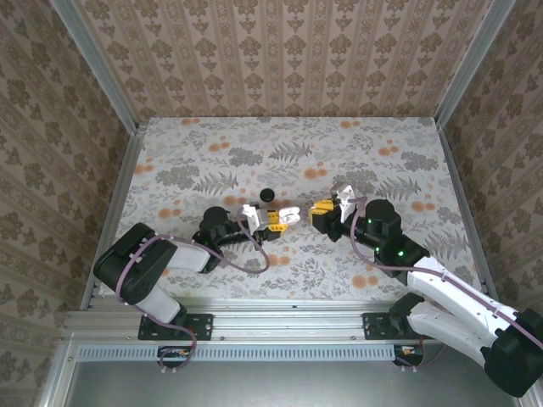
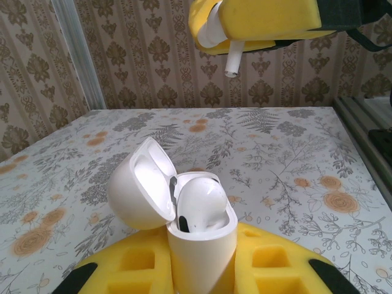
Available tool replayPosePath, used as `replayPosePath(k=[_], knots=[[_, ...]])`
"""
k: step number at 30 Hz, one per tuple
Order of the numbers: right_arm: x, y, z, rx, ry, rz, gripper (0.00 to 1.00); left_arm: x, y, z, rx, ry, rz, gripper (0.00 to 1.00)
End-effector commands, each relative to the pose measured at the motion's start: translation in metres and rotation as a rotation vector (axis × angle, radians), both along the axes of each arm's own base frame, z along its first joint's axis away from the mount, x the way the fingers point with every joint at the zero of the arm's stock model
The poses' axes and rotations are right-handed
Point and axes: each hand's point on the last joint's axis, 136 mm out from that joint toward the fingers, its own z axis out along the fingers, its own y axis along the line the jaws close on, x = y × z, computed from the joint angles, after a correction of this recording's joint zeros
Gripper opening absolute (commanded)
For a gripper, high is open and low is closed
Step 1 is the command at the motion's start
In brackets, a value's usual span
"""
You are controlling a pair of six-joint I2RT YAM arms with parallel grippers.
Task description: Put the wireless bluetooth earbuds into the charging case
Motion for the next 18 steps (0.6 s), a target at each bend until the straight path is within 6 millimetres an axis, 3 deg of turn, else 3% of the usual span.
replayPosePath(k=[1,12,18], knots=[[0.006,-0.004,0.008,0.005,-0.032,-0.044,0.27,0.004,-0.001,0.019,-0.045,-0.065,0.051,0.00],[0.016,-0.024,0.008,0.250,0.193,-0.288,0.24,0.010,-0.014,0.001,0.074,-0.349,0.183,0.00],[0.017,-0.028,0.004,0.343,0.276,-0.388,0.26,0.010,-0.018,-0.002,0.101,-0.408,0.203,0.00]])
